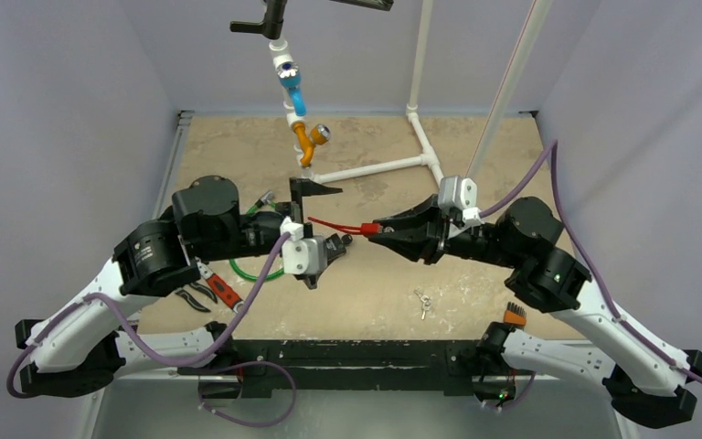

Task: Unlock with the key
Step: Unlock the lock.

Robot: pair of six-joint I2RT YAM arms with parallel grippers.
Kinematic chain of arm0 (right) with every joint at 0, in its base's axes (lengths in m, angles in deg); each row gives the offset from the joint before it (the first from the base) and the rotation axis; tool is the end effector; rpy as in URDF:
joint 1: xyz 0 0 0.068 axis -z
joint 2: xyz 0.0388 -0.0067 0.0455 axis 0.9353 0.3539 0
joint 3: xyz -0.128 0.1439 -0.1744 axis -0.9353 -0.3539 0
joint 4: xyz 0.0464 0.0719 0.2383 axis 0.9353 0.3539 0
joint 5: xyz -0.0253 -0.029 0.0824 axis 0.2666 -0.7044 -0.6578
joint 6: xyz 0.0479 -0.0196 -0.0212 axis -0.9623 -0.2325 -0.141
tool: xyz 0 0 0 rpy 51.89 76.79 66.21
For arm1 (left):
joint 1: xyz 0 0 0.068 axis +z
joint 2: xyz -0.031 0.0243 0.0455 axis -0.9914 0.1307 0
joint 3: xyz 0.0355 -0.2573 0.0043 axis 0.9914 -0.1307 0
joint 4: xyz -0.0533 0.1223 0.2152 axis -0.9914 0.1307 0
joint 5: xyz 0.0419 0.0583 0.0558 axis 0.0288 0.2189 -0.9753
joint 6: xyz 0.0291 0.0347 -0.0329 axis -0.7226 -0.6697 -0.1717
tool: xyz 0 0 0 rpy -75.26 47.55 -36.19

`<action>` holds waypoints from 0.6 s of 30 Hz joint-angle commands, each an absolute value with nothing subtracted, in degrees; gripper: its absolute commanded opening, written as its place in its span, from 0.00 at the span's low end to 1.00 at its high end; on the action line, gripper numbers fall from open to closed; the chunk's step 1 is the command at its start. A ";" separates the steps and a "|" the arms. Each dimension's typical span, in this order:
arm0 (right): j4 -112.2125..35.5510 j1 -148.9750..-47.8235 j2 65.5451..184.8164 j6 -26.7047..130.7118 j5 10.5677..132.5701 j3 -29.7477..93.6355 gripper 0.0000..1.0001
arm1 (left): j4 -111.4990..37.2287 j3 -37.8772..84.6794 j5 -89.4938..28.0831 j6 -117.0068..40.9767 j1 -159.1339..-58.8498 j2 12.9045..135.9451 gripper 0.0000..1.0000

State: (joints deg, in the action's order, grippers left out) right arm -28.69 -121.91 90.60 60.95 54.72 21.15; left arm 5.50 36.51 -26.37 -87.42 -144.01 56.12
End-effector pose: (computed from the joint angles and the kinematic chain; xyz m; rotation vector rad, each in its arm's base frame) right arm 0.0849 0.1375 0.4418 -1.0091 1.1437 1.0180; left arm 0.0750 -0.1561 0.4642 1.4764 1.0435 -0.4921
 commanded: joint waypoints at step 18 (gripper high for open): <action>-46.46 -116.66 92.89 40.50 63.52 20.64 0.00 | -10.21 25.21 -41.27 -112.62 -156.56 51.63 0.43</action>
